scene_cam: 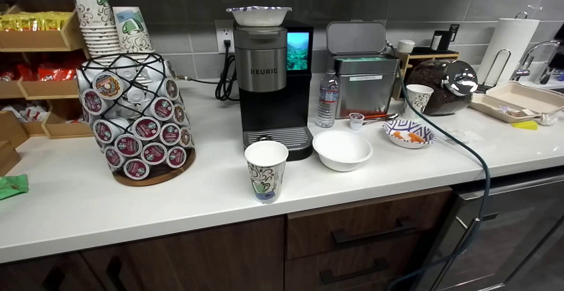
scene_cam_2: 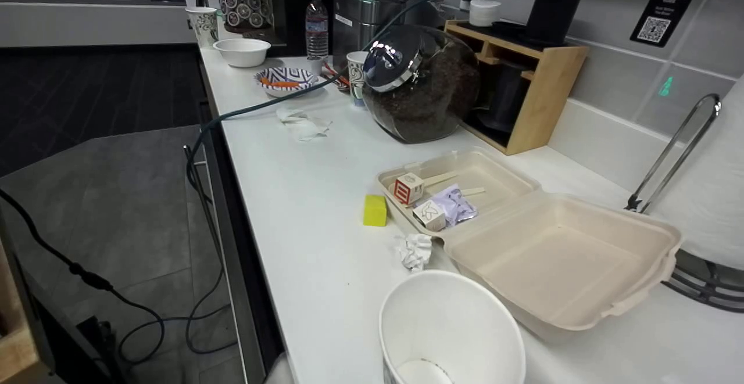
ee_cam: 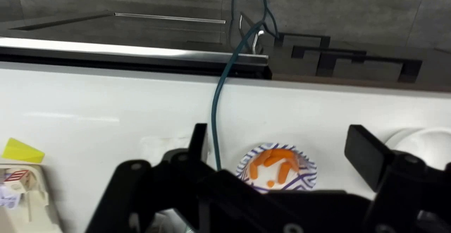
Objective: Remove the black tray from the cabinet and put it on the counter
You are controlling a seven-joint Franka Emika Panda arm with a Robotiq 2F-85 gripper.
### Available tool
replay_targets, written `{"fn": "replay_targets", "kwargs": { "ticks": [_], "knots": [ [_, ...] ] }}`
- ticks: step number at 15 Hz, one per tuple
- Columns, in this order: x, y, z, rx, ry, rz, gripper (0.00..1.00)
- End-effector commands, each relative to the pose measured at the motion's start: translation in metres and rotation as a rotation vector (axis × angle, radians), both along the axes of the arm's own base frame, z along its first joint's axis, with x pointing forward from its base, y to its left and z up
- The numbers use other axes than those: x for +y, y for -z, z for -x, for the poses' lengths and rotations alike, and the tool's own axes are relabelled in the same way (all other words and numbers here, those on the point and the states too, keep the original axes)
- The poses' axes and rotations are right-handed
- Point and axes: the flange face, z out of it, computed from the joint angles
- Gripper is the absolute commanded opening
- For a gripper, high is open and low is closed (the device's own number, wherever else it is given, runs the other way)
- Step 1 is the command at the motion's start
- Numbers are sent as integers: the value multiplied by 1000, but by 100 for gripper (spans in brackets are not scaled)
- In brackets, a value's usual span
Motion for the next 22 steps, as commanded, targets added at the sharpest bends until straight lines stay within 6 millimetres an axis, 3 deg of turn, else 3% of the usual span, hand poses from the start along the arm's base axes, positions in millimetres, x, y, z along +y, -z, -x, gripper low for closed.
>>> {"fn": "replay_targets", "kwargs": {
  "ticks": [1, 5, 10, 11, 12, 14, 16, 17, 22],
  "knots": [
    [-51, -44, -25, -35, 201, -19, 100],
    [-99, -123, -24, -106, 409, -71, 100],
    [-120, -216, 3, -178, 647, -150, 100],
    [-118, -228, 8, -229, 692, -159, 100],
    [-119, -212, 7, -209, 612, -117, 100],
    [-119, -230, 12, -251, 658, -130, 100],
    [-119, -230, 11, -251, 671, -133, 100],
    [-117, -236, 2, -283, 776, -178, 100],
    [-122, -299, -10, -423, 998, -242, 100]
  ]
}}
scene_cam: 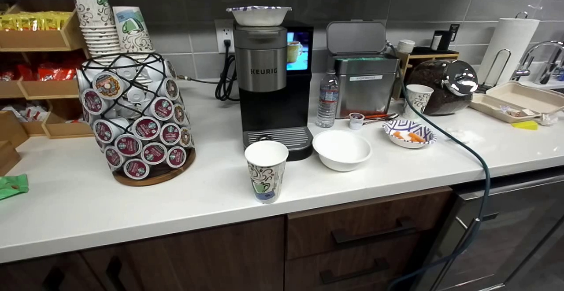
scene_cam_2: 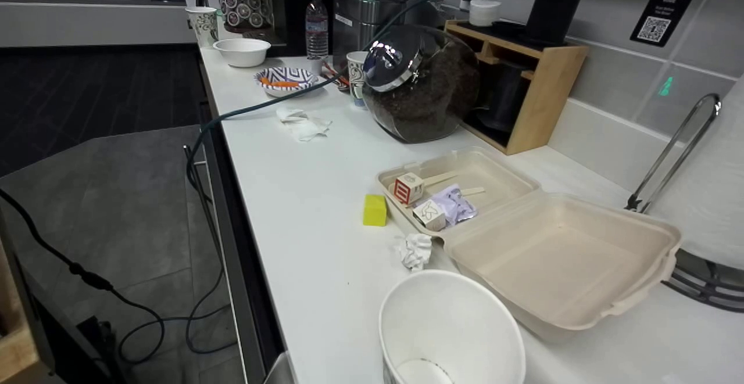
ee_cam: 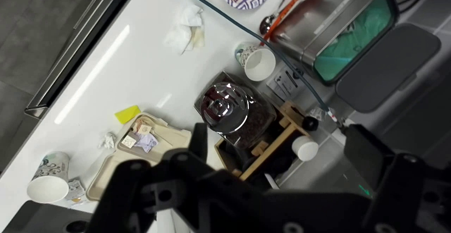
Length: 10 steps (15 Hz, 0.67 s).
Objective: Remove the black tray from the cabinet and put it on the counter
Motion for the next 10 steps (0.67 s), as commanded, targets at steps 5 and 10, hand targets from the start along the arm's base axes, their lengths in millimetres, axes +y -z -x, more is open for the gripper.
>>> {"fn": "replay_targets", "kwargs": {
  "ticks": [5, 10],
  "knots": [
    [-7, -89, -23, -232, 323, -97, 100],
    [-10, -116, -68, -437, 490, -167, 100]
  ]
}}
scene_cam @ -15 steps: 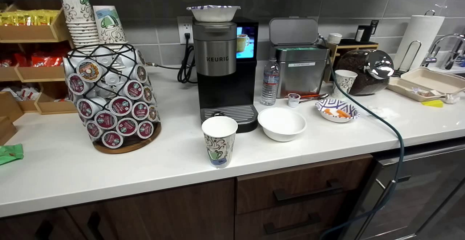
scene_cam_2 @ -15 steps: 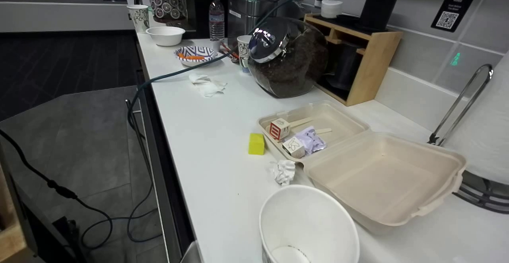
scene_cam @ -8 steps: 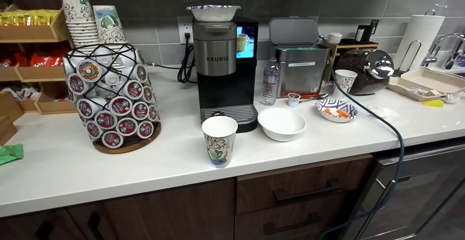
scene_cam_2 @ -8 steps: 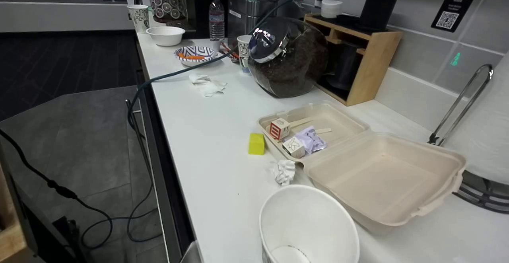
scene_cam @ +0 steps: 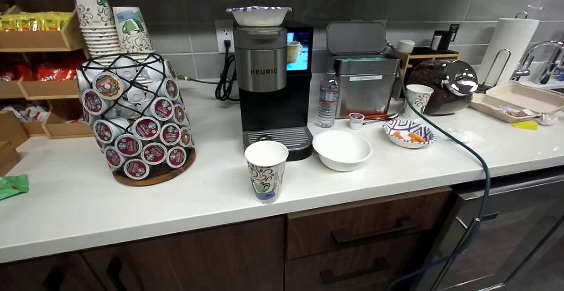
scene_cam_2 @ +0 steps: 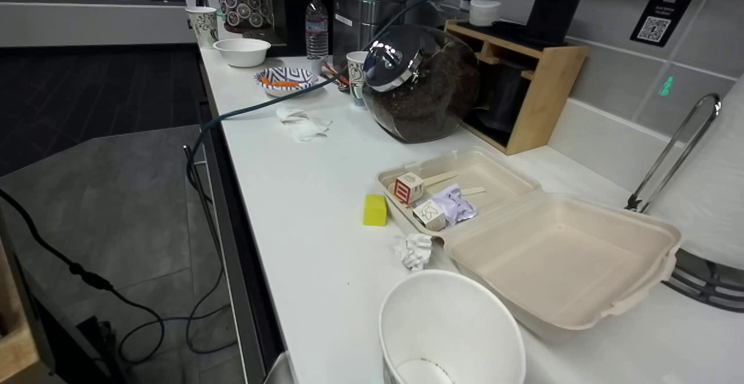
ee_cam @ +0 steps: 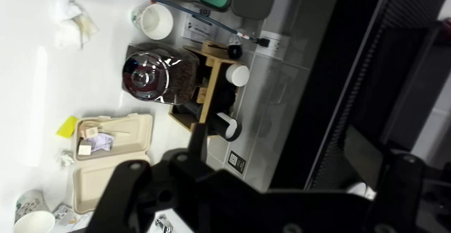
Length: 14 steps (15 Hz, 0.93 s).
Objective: Remove the black tray from the cabinet and put it on the counter
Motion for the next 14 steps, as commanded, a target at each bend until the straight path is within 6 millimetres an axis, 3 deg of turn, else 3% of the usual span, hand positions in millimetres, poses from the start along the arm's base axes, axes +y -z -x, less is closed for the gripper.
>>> {"fn": "replay_targets", "kwargs": {
  "ticks": [1, 3, 4, 7, 14],
  "knots": [
    [-9, -17, -41, -157, 119, -45, 100],
    [-16, -24, -57, -262, 167, -39, 100],
    [-10, -15, -42, -189, 112, -26, 100],
    [-16, -16, -59, -240, 140, -30, 100],
    [-12, -30, -58, -312, 170, -36, 100]
  ]
}}
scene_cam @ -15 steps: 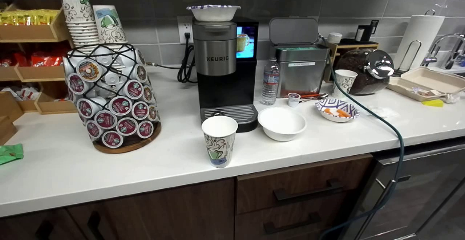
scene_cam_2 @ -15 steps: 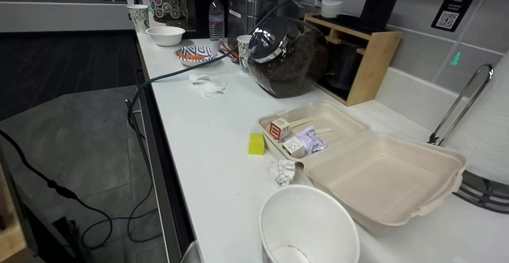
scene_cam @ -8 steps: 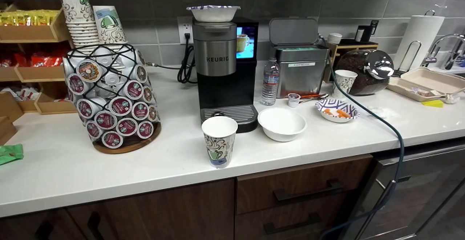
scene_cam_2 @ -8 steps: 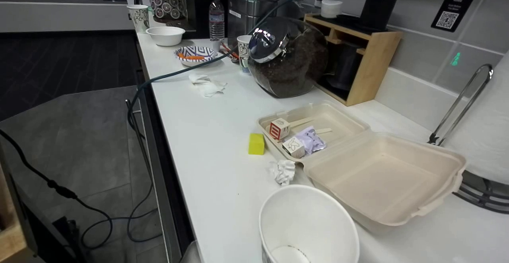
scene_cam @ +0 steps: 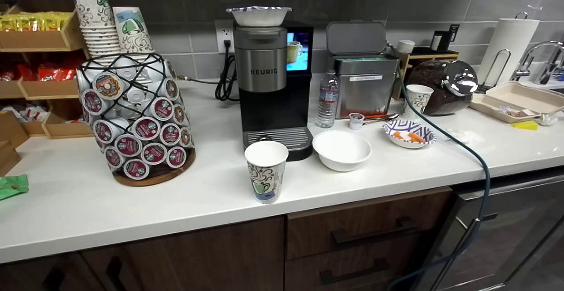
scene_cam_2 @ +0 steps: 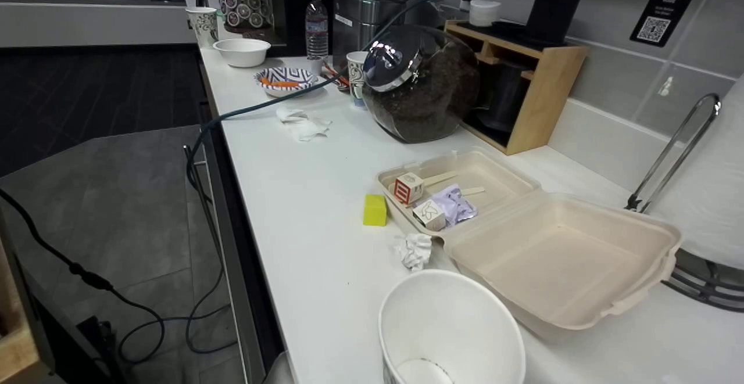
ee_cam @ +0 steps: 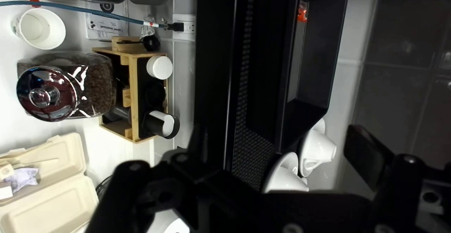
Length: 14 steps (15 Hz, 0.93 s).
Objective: Remove the black tray from the cabinet and put it on the counter
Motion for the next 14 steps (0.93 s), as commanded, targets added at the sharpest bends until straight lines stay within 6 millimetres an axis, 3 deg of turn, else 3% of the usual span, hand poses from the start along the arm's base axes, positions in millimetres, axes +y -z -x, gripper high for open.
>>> {"fn": "replay_targets", "kwargs": {
  "ticks": [1, 6, 14],
  "knots": [
    [3, -10, -2, -78, 29, -1, 100],
    [0, -6, -14, -157, 6, -35, 100],
    [6, 42, -59, -187, -77, -182, 100]
  ]
}}
